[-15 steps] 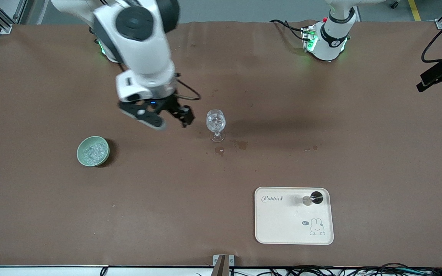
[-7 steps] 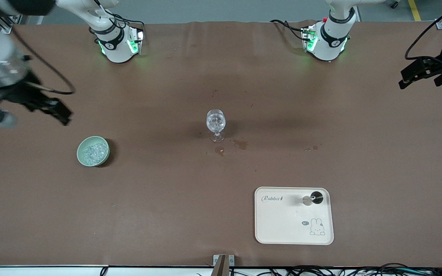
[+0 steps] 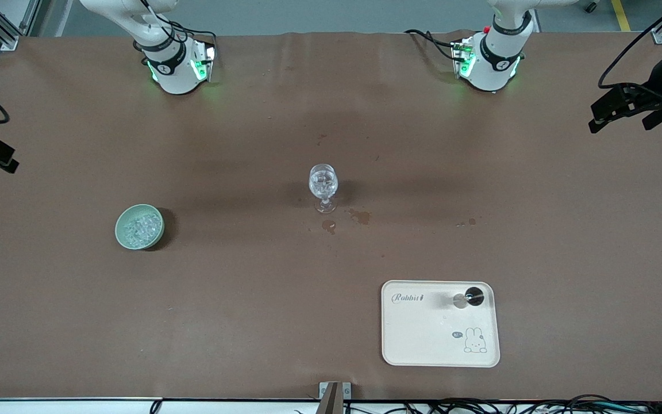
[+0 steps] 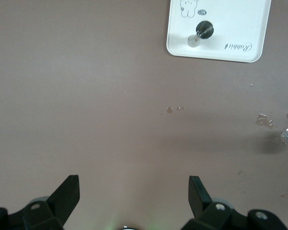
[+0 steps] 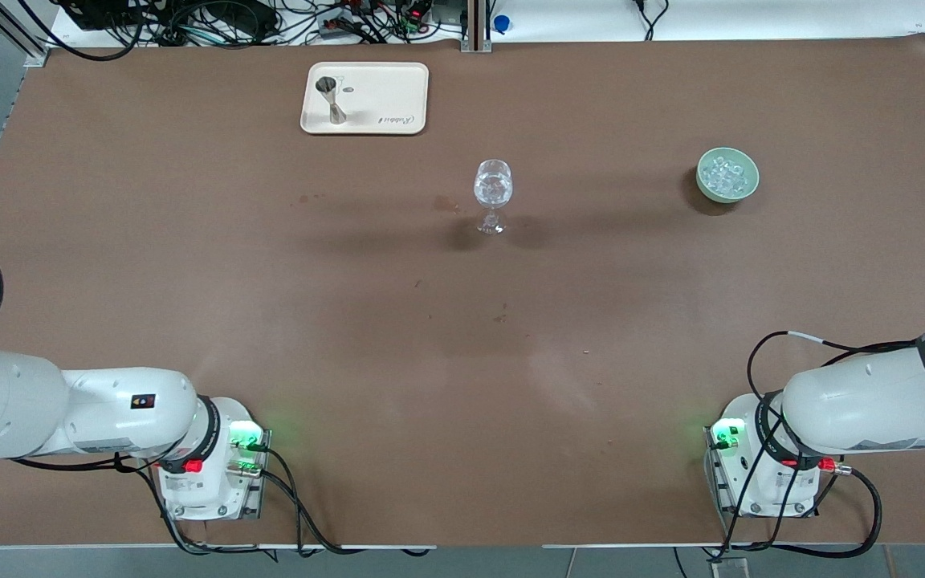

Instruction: Pour wine and add ice with both arms

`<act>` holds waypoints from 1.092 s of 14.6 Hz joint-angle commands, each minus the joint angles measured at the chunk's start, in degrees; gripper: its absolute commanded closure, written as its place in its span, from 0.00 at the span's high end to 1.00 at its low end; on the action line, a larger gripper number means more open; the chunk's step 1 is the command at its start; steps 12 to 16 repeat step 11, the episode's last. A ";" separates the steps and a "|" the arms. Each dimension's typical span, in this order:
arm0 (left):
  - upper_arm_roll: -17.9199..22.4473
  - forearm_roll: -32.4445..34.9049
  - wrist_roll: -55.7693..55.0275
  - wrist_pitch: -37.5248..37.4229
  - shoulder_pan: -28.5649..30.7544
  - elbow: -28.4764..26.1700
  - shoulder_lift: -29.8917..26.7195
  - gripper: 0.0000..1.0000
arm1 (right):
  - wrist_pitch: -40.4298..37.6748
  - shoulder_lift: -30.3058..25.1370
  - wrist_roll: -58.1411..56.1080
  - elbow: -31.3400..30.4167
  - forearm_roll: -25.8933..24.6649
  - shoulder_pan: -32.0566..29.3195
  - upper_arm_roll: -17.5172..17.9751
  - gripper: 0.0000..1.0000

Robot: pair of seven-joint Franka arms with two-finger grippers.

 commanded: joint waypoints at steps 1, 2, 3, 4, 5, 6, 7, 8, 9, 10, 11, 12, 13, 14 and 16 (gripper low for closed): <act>0.38 0.43 0.37 -0.33 -0.04 2.81 1.60 1.00 | 4.30 -6.91 -1.50 -10.16 3.61 -1.71 0.06 1.00; 0.47 0.69 0.28 -0.33 -0.04 2.81 1.60 1.00 | 4.86 -7.02 -1.41 -9.92 3.89 -1.71 -0.21 1.00; 0.47 1.04 0.10 -0.50 -0.13 2.72 1.60 1.00 | 4.95 -6.76 -1.24 -8.53 3.89 -1.80 -0.21 1.00; 0.47 1.22 -0.07 -1.11 -0.13 2.72 1.60 1.00 | 4.78 -6.67 -1.50 -7.29 3.98 -1.98 -0.12 1.00; 0.47 1.22 -0.33 -1.99 -0.22 2.72 1.60 1.00 | 4.69 -6.58 -1.50 -7.02 3.98 -1.89 -0.12 1.00; 0.47 1.22 -0.34 -2.43 -0.30 2.72 1.60 1.00 | 4.69 -6.40 -1.50 -7.02 4.07 -1.80 -0.04 1.00; 0.47 1.22 -0.42 -2.52 -0.22 2.72 1.60 1.00 | 4.60 -6.23 -1.50 -7.02 4.07 -1.80 -0.03 1.00; 0.47 1.22 -0.42 -2.52 -0.22 2.72 1.60 1.00 | 4.68 -6.23 -1.59 -7.02 4.07 -1.89 -0.03 1.00; 0.56 1.30 -0.34 -2.52 -0.22 2.81 1.60 1.00 | 4.60 -6.23 -1.59 -7.02 4.07 -1.98 0.05 1.00; 0.56 1.30 -0.25 -2.52 -0.22 2.90 1.51 1.00 | 4.60 -6.23 -1.59 -7.10 4.07 -2.06 0.14 1.00; 0.56 1.22 -0.16 -2.52 -0.22 2.99 1.51 1.00 | 4.60 -6.23 -1.59 -7.11 4.07 -2.50 0.23 1.00; 0.56 1.22 -0.16 -2.52 -0.22 2.99 1.51 1.00 | 4.60 -6.23 -1.59 -7.11 4.07 -2.50 0.23 1.00; 0.56 1.22 -0.16 -2.52 -0.22 2.99 1.51 1.00 | 4.60 -6.23 -1.59 -7.11 4.07 -2.50 0.23 1.00; 0.56 1.22 -0.16 -2.52 -0.22 2.99 1.51 1.00 | 4.60 -6.23 -1.59 -7.11 4.07 -2.50 0.23 1.00; 0.56 1.22 -0.16 -2.52 -0.22 2.99 1.51 1.00 | 4.60 -6.23 -1.59 -7.11 4.07 -2.50 0.23 1.00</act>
